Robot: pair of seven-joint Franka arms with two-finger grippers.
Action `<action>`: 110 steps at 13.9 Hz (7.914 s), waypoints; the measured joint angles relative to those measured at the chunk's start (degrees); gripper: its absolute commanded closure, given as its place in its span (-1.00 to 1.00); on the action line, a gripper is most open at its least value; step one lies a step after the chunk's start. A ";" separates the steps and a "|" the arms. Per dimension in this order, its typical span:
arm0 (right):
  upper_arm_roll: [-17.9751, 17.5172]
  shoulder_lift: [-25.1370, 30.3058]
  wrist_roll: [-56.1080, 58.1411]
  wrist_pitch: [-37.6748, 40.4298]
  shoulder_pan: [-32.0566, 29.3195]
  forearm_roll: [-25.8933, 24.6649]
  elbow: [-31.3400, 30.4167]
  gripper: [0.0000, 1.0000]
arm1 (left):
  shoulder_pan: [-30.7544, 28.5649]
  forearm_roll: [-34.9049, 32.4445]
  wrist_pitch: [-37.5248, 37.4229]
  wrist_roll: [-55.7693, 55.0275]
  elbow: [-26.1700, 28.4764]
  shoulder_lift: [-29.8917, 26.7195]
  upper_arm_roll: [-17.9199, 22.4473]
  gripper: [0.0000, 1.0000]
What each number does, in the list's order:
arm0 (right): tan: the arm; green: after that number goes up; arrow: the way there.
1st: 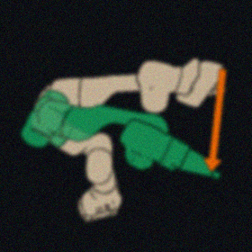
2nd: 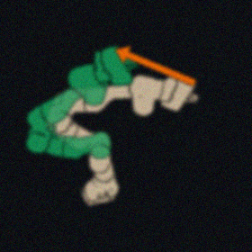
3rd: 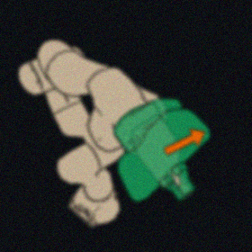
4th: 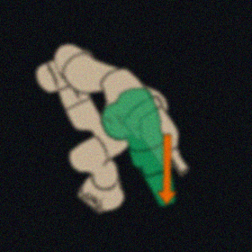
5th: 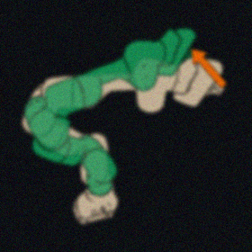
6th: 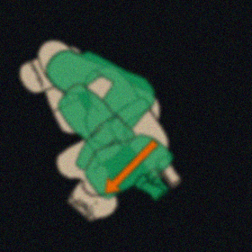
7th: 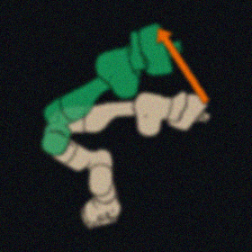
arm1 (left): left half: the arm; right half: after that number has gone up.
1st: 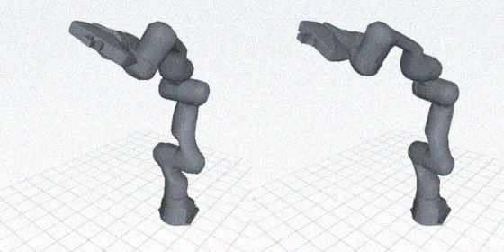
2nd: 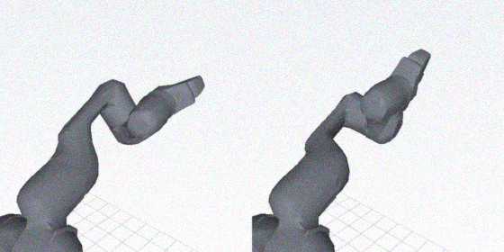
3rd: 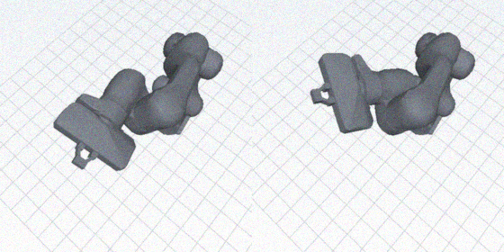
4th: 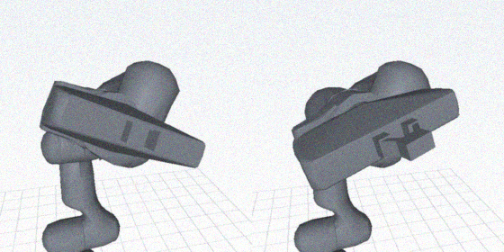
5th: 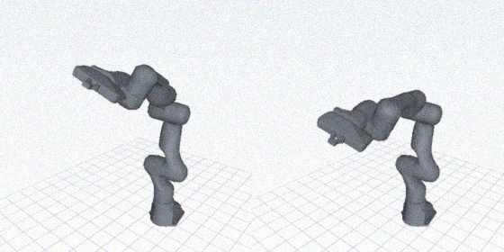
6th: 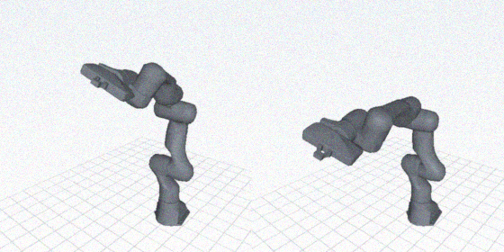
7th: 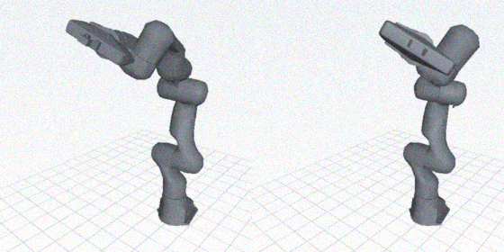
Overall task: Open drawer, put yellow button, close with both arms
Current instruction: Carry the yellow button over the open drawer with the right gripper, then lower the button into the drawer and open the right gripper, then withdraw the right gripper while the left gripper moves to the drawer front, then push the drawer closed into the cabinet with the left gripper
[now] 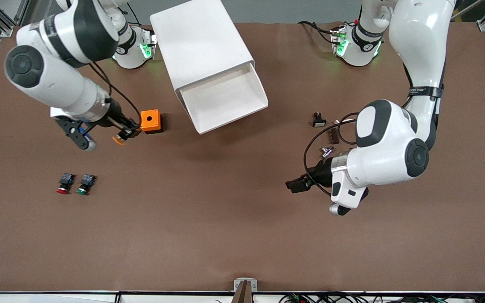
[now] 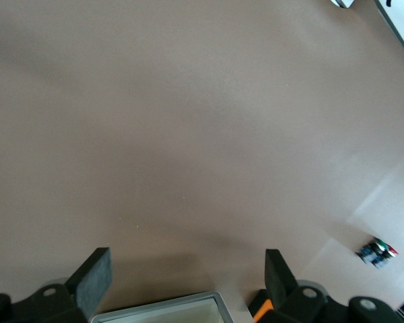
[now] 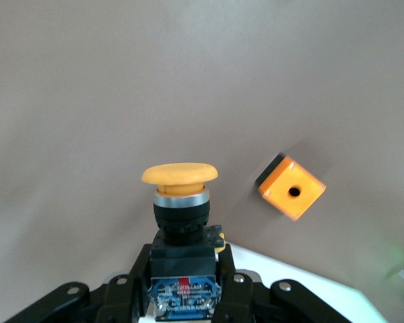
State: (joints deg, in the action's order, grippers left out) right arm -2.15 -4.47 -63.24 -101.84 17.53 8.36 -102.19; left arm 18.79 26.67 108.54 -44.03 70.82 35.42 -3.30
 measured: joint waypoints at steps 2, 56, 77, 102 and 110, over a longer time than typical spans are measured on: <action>0.05 0.07 -5.58 -0.17 3.66 0.37 0.98 1.00 | 1.69 -3.68 -0.45 -3.48 0.01 -0.36 -0.03 -1.00; 1.81 -9.13 -8.63 2.52 30.67 -5.34 14.53 -1.00 | 17.09 -21.02 -0.71 -29.54 3.55 0.67 -7.37 -1.00; 3.00 -4.04 58.10 27.84 -15.81 -3.59 28.65 -1.00 | 18.55 -22.40 -0.71 -23.71 4.70 0.75 -8.27 -1.00; 2.74 -12.06 68.47 24.08 -23.86 -7.35 28.30 -1.00 | 22.27 -13.11 -0.85 -23.81 7.50 1.32 -13.31 -1.00; 2.75 -12.05 68.48 24.16 -24.34 -7.45 28.30 -1.00 | 23.81 -9.93 -0.78 -23.82 7.50 2.43 -13.30 -1.00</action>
State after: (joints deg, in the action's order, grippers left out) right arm 0.60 -16.53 5.24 -77.68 -6.80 0.91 -73.88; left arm 42.60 16.73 107.76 -67.85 78.32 37.85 -16.61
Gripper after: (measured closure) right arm 0.000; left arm 0.000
